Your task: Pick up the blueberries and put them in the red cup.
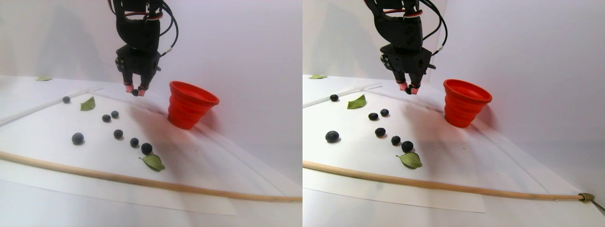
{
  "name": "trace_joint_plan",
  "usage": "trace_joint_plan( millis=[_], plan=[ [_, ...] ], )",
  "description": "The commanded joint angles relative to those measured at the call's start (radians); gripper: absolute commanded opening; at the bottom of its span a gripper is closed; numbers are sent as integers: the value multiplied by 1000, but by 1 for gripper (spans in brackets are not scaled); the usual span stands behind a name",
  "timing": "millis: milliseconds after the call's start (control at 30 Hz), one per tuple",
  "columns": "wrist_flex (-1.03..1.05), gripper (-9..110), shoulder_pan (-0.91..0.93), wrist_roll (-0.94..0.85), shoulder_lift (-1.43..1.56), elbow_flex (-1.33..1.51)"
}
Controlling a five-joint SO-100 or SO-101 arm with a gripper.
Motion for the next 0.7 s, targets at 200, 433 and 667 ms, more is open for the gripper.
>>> trace_joint_plan(
  millis=[200,433,667],
  plan=[
    [58,13,63,-66,224,3],
    [91,13,89,-107,285,20],
    [118,12,123,-147,334,31]
  ],
)
